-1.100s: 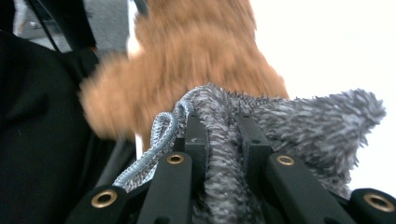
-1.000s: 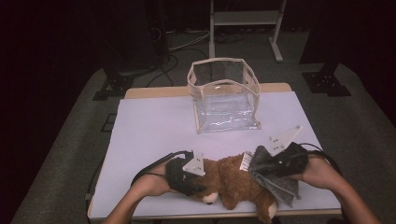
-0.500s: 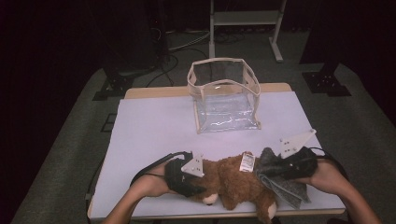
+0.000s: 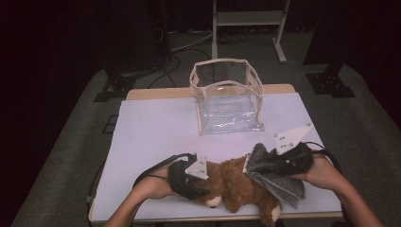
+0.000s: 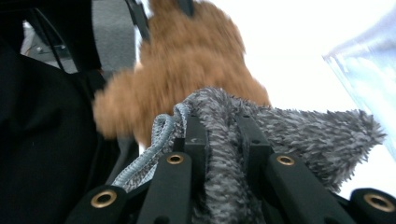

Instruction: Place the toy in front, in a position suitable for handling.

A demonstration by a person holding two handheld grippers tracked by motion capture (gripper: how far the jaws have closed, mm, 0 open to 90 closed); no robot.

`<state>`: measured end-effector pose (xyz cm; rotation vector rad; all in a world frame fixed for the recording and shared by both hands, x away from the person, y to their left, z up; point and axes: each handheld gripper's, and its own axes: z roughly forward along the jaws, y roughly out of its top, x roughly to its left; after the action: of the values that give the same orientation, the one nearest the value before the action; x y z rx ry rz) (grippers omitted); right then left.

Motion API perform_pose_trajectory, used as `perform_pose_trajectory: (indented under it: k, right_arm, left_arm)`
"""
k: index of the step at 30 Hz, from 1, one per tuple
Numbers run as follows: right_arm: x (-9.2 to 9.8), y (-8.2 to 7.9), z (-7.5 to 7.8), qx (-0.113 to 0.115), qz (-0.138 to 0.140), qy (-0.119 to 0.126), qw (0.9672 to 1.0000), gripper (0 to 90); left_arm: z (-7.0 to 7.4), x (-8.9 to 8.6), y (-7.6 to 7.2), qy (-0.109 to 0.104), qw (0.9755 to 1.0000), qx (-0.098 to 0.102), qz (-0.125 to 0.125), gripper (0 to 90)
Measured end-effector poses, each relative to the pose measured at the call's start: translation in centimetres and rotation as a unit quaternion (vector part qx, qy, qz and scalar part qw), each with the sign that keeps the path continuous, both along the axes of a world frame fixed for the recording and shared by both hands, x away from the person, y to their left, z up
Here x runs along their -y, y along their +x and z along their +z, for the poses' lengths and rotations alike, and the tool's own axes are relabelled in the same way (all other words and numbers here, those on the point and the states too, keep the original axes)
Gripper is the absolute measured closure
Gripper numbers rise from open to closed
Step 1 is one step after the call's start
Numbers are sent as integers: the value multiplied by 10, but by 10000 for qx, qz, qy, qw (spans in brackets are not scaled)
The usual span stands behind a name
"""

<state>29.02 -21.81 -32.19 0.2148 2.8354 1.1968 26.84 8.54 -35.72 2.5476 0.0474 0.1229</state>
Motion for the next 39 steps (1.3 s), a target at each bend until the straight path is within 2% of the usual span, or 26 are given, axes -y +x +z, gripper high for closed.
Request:
perform_pose_trajectory:
  k: [3,5,6,9,15,19,23,25,30,34,36,39]
  right_arm:
    - [-19,2,-3,-41,183,-117,9998,767]
    - [-21,2,-9,-74,211,-314,9993,767]
    - [-19,2,-12,-111,193,-320,9992,767]
    - [-1,-1,-17,-159,9,-241,9996,767]
    - [53,-11,-32,-333,-568,-170,9977,767]
    - [64,-14,-30,-308,-665,-108,9973,766]
    - [48,-11,-14,-88,-482,-51,9988,766]
    - [31,-8,-5,56,-289,-13,9996,766]
    - [-19,2,8,158,232,47,9996,766]
    - [-42,10,-2,8,411,-148,9990,766]
    - [-44,13,-14,-76,378,-406,9984,767]
    - [-37,14,-23,-217,288,-302,9989,768]
  left_arm:
    - [-1,-1,-1,-33,10000,4,0,532]
    - [-1,-2,-2,-68,10000,-2,-11,532]
    - [-2,-3,-2,-107,9999,-6,8,532]
    - [-2,-4,-2,-172,9998,-48,32,529]
    - [0,2,-2,-103,9999,-20,-25,529]
    - [0,3,0,-61,10000,-22,-32,530]
    - [0,4,1,-81,9999,-59,5,529]
    - [0,4,1,-97,9999,-52,9,529]
    - [0,5,2,-106,9999,-41,-8,529]
    - [-1,4,1,-182,9998,-25,19,527]
    - [-1,3,2,-191,9998,13,-2,522]
    - [0,4,2,-231,9997,16,-12,510]
